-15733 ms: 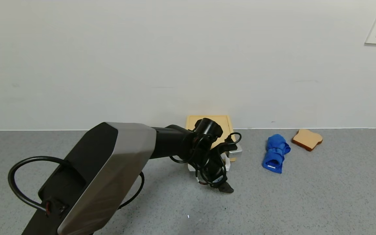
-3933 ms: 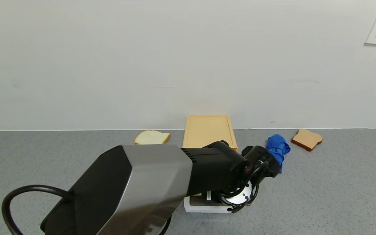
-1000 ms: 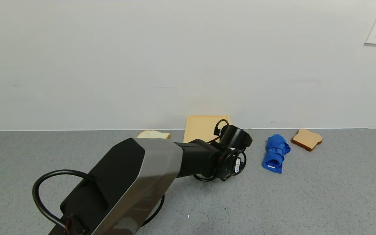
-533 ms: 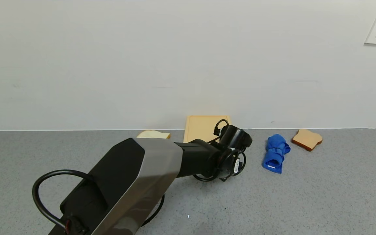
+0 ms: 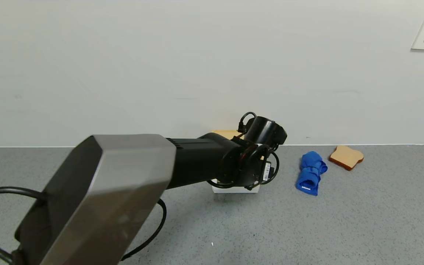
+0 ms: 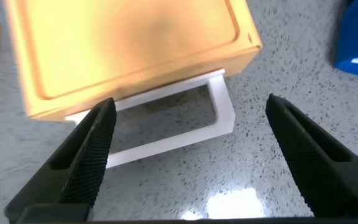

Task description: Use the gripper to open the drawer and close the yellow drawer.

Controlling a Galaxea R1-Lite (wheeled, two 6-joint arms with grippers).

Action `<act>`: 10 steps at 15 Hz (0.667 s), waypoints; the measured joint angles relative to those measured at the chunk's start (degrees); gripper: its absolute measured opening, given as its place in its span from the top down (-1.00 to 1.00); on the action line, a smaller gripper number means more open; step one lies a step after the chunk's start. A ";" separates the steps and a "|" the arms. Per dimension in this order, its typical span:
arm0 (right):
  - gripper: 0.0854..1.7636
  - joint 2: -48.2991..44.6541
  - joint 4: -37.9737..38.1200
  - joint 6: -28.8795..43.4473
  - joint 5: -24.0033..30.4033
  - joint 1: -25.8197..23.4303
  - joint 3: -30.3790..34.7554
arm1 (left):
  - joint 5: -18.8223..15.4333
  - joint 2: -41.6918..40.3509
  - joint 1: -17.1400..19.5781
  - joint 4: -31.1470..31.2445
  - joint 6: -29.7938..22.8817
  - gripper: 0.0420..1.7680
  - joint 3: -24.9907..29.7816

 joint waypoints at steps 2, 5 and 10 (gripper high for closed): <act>-0.94 0.00 0.00 0.00 0.02 0.00 0.00 | 1.90 -4.22 0.39 1.71 0.72 -0.96 0.16; -0.94 0.00 0.02 0.00 0.02 0.00 0.00 | 3.50 -11.19 2.45 2.54 2.55 -0.96 0.41; -0.94 0.00 0.00 0.00 0.02 0.00 0.00 | 3.12 -23.15 9.26 2.52 6.35 -0.96 5.58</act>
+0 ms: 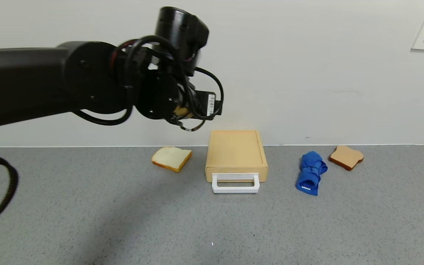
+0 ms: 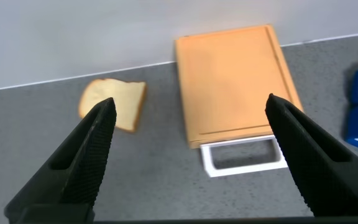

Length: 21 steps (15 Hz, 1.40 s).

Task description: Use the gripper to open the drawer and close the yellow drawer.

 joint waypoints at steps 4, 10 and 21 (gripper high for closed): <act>-0.94 0.00 0.00 0.00 0.00 0.00 0.00 | -8.98 -11.08 6.06 -0.77 3.35 -0.96 11.82; -0.94 0.00 0.00 0.00 0.00 0.00 0.00 | -23.58 -28.89 12.13 -5.92 6.64 -0.96 30.94; -0.94 0.00 0.00 0.00 0.00 0.00 0.00 | -24.26 -60.89 19.87 -13.06 14.86 -0.96 60.01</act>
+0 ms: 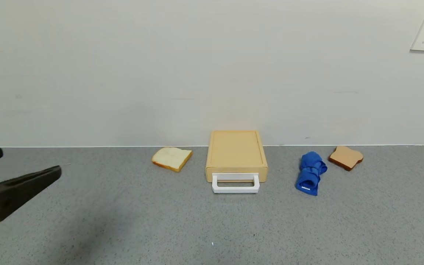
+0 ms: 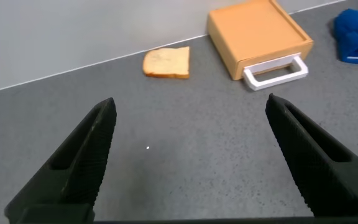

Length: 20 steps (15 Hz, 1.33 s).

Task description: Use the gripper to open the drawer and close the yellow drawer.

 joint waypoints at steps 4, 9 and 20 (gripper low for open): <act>-0.94 0.00 0.00 0.00 0.00 0.00 0.00 | 0.61 -10.30 5.46 0.60 0.30 -0.96 4.91; -0.94 0.00 0.00 0.00 -0.02 0.00 0.00 | 0.52 -21.39 15.27 5.40 0.33 -0.96 6.23; -0.94 0.00 0.00 0.00 0.00 0.00 0.00 | -4.11 -41.66 17.49 3.46 0.28 -0.96 19.69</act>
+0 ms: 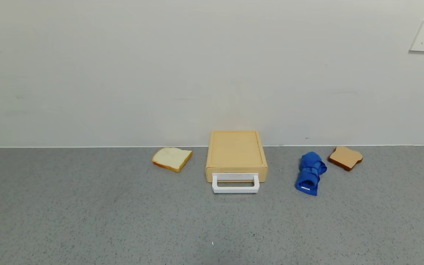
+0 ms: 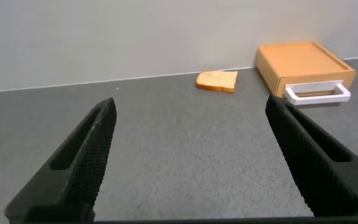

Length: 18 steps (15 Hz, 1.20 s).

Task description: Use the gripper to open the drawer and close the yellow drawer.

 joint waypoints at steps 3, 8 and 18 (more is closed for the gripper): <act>-0.94 0.00 0.00 0.00 0.00 0.00 0.00 | -2.91 -2.15 -0.18 -10.76 0.24 -0.96 10.03; -0.94 0.00 0.00 0.00 0.00 0.00 0.00 | -6.28 -6.75 -0.33 -15.95 0.85 -0.96 22.48; -0.94 0.00 0.00 0.00 0.00 0.00 0.00 | -4.56 -10.13 -0.33 -12.14 -0.39 -0.96 27.94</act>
